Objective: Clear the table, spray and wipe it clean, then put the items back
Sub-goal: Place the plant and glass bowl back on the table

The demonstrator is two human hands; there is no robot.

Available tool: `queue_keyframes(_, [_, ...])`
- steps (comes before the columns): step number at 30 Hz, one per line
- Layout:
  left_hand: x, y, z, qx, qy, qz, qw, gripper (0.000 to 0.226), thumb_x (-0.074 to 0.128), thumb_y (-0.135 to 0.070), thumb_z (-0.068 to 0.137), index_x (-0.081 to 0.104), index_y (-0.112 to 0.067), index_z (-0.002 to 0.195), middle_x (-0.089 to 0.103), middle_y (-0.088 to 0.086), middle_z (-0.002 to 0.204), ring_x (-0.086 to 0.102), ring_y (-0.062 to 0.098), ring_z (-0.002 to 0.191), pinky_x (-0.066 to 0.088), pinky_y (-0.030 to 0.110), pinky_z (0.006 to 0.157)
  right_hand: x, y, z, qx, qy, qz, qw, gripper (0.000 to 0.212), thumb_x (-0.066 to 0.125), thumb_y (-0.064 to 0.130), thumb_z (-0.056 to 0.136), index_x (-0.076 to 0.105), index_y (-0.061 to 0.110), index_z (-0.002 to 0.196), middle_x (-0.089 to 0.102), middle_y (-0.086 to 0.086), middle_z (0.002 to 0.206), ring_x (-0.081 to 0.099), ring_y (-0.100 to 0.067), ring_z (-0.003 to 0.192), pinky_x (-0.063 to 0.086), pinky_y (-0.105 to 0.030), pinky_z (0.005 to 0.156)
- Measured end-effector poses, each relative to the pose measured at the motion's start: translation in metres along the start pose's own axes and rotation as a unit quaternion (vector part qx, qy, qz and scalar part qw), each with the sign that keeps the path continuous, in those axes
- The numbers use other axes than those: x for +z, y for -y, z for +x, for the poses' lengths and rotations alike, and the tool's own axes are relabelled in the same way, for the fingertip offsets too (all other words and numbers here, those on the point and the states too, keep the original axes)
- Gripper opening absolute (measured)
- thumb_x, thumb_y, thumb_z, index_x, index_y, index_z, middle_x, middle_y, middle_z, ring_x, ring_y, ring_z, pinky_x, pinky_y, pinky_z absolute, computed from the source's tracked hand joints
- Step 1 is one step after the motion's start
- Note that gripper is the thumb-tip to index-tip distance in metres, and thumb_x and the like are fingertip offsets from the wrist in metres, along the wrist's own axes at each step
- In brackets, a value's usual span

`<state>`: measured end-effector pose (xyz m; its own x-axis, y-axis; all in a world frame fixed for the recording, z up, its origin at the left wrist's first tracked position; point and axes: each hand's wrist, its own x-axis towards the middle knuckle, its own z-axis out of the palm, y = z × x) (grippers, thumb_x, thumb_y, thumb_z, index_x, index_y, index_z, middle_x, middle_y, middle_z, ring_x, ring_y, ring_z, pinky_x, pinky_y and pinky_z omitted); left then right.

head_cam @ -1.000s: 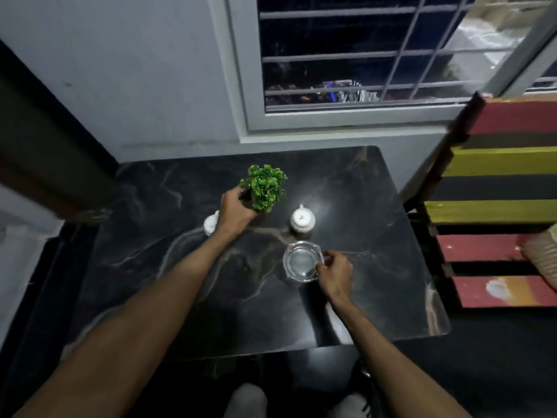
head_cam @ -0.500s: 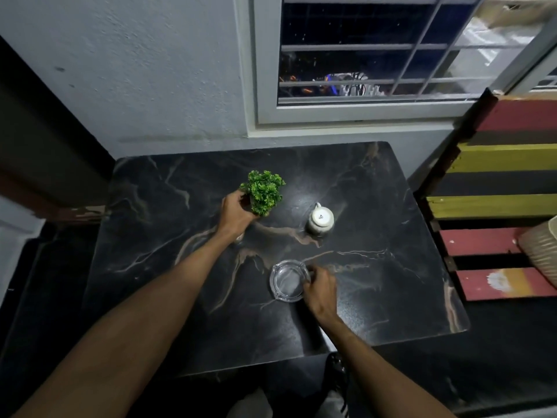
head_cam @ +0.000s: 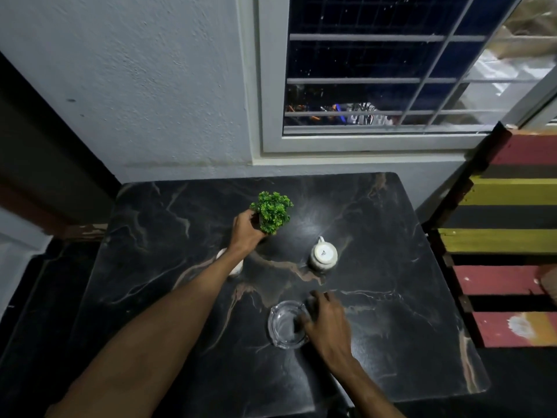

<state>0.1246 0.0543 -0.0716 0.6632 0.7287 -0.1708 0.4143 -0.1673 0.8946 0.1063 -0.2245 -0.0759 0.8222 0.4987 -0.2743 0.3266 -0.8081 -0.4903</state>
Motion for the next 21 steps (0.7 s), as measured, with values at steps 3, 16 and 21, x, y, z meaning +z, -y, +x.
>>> queue_keyframes(3, [0.019,0.024,0.029,-0.017,0.011,0.008,1.0,0.067,0.096,-0.023,0.047,0.074,-0.008,0.109,0.078,0.007,0.107,0.074,0.023,0.1,0.061,0.048,0.088,0.003,0.007,0.011,-0.062,-0.041,-0.044,0.996,0.043,0.064,0.036,0.08,0.056,0.029,0.122,0.051,0.006,0.126,0.049,-0.018,0.11,0.048,-0.03,0.085])
queue_keyframes(16, [0.044,0.035,0.068,-0.046,-0.049,0.092,0.994,0.06,0.097,-0.035,0.05,0.075,-0.017,0.103,0.075,0.012,0.109,0.069,0.031,0.102,0.056,0.042,0.091,0.024,0.016,0.046,-0.116,-0.091,0.009,0.989,0.026,0.059,0.036,0.087,0.067,0.025,0.109,0.055,0.007,0.117,0.054,-0.016,0.107,0.056,-0.03,0.074])
queue_keyframes(21, [0.041,0.037,0.07,-0.061,-0.029,0.126,0.99,0.066,0.1,-0.033,0.052,0.073,-0.016,0.109,0.072,0.013,0.115,0.066,0.032,0.11,0.054,0.041,0.096,0.018,0.011,0.047,-0.124,-0.108,0.024,0.986,0.022,0.063,0.033,0.084,0.068,0.026,0.105,0.057,0.008,0.112,0.056,-0.016,0.101,0.056,-0.029,0.068])
